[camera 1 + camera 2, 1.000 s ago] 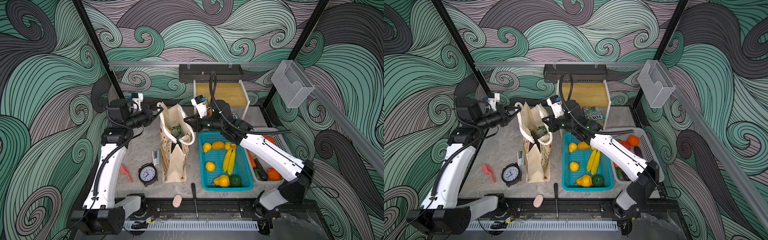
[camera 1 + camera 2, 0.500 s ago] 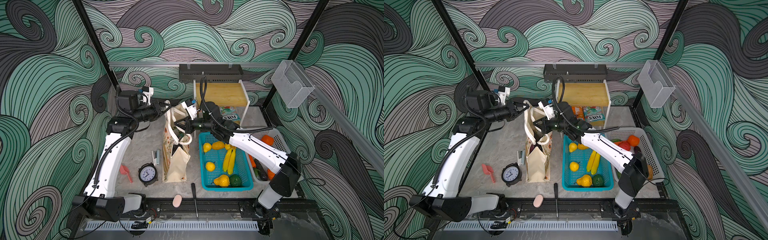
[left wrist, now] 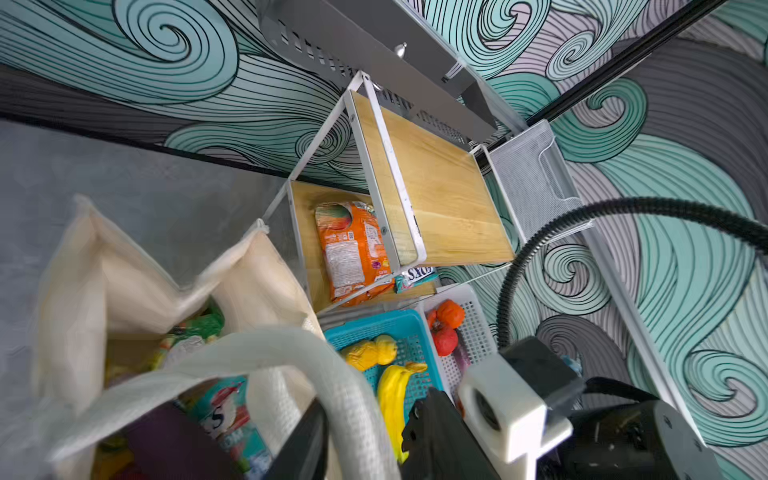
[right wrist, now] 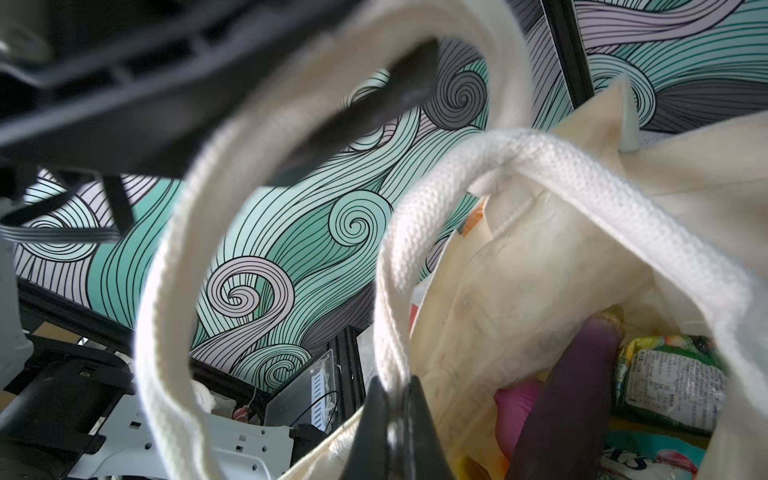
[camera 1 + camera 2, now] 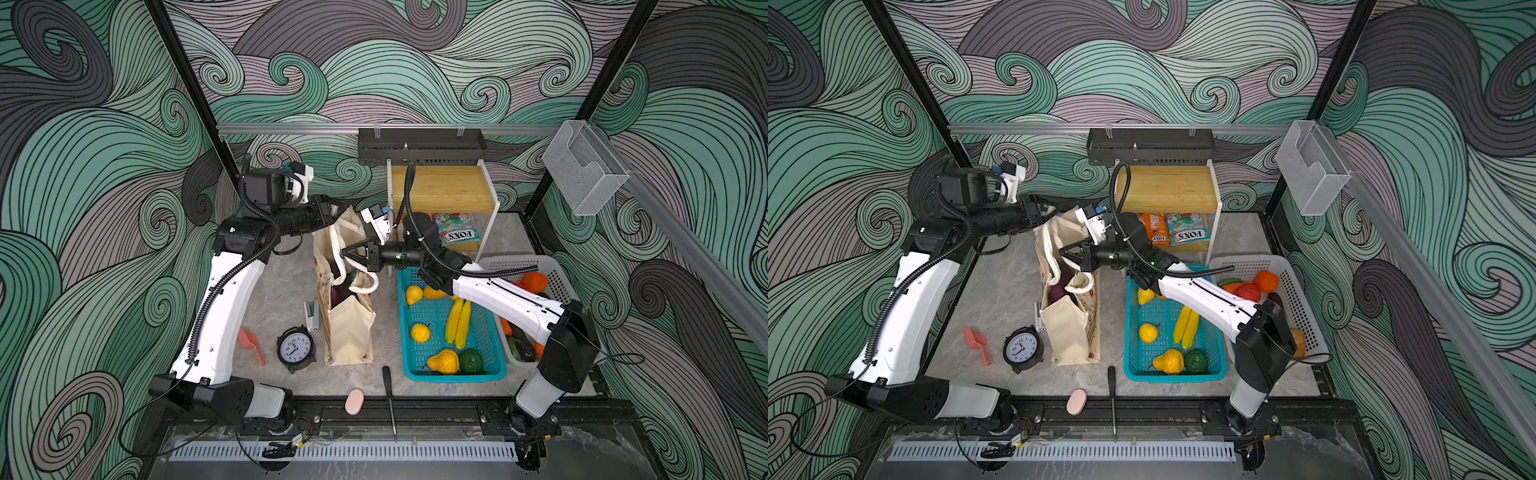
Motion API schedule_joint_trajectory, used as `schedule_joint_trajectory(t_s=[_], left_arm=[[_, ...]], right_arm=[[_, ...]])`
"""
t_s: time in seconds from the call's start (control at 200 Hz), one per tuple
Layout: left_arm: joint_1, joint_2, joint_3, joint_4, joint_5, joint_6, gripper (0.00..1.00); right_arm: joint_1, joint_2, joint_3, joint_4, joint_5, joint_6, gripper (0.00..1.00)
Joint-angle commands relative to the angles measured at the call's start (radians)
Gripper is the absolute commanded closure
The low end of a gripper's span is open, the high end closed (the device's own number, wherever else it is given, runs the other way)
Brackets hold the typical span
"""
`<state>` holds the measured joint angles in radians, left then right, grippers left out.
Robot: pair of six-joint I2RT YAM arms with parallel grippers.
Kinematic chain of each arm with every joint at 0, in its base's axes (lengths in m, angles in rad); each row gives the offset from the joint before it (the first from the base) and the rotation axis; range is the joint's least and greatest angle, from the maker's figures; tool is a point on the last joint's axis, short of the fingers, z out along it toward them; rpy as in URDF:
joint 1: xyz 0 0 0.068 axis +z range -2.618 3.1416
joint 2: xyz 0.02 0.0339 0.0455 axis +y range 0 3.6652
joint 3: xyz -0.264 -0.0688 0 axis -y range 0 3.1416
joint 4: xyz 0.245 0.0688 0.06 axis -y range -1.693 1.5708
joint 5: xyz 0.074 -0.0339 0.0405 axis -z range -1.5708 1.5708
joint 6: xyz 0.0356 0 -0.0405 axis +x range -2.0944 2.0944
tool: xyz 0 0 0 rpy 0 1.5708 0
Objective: Place the food into the grocery bag and tie it
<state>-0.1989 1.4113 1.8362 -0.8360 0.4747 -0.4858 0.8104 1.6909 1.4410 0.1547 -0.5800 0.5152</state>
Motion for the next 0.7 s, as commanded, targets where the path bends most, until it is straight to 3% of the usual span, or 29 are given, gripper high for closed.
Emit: schedule_joint_trajectory(t_s=[0.0, 0.1, 0.255, 0.355, 0.58, 0.695], left_arm=[[-0.025, 0.070, 0.054, -0.107, -0.030, 0.075, 0.56], [-0.052, 0.118, 0.078, -0.108, 0.002, 0.078, 0.53], [-0.107, 0.256, 0.318, -0.328, -0.144, 0.186, 0.41], [-0.119, 0.262, 0.342, -0.325, -0.149, 0.185, 0.34], [-0.128, 0.273, 0.466, -0.426, -0.288, 0.237, 0.02], [-0.127, 0.277, 0.510, -0.460, -0.329, 0.255, 0.01]], right_arm=[[0.010, -0.002, -0.022, 0.072, -0.045, 0.036, 1.00], [0.010, -0.006, -0.043, 0.111, -0.072, 0.042, 1.00], [0.009, -0.030, -0.087, 0.185, -0.087, 0.050, 1.00], [0.010, -0.031, -0.098, 0.197, -0.084, 0.053, 1.00], [0.009, -0.040, -0.122, 0.230, -0.077, 0.060, 1.00], [0.009, -0.032, -0.107, 0.237, -0.086, 0.070, 1.00]])
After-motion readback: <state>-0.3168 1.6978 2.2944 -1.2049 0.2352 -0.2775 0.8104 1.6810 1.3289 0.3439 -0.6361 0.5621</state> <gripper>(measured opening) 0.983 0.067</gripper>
